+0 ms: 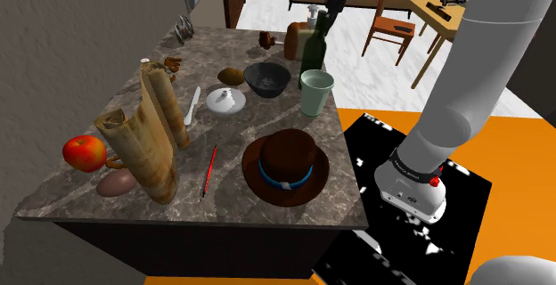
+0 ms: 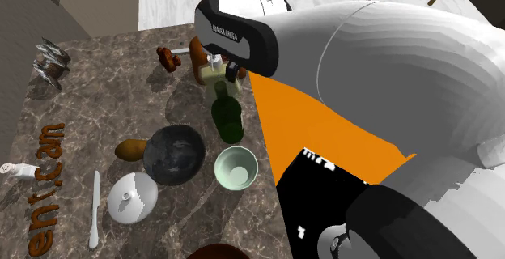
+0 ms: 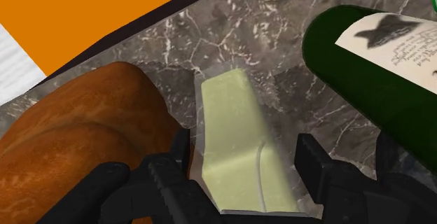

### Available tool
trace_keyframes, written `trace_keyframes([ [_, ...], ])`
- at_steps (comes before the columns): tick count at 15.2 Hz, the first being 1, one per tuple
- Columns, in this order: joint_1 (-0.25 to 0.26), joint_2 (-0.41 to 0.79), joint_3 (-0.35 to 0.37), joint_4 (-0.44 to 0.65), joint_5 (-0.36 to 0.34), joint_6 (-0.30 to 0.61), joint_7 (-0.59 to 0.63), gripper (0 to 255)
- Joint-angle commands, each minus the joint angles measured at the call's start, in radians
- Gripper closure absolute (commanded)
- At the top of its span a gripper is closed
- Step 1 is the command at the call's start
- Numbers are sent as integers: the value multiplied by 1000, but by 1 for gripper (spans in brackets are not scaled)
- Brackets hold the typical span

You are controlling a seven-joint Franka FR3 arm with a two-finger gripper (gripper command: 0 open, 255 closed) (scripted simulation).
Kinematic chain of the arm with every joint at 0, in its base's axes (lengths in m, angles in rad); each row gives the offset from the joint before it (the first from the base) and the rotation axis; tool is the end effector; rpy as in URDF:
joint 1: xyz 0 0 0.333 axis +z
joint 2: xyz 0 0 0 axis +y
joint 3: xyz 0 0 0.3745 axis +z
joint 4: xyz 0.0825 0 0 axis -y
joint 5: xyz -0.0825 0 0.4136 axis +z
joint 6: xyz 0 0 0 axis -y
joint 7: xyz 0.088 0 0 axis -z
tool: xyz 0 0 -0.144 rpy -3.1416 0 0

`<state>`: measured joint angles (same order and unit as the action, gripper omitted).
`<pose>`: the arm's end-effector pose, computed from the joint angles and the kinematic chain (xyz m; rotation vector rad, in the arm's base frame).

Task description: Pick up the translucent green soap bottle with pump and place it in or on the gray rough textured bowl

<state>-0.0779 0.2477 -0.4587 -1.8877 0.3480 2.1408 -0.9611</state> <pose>0.5832 -0.3000 0.3975 -2.9970 -0.3843 -0.2359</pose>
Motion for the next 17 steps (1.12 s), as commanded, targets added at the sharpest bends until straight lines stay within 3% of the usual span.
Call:
trace_keyframes([
  [1, 0, -6, -3, 21, -8, -25, 8, 255],
  [17, 4, -67, -17, 161, -63, -212, 70, 255],
])
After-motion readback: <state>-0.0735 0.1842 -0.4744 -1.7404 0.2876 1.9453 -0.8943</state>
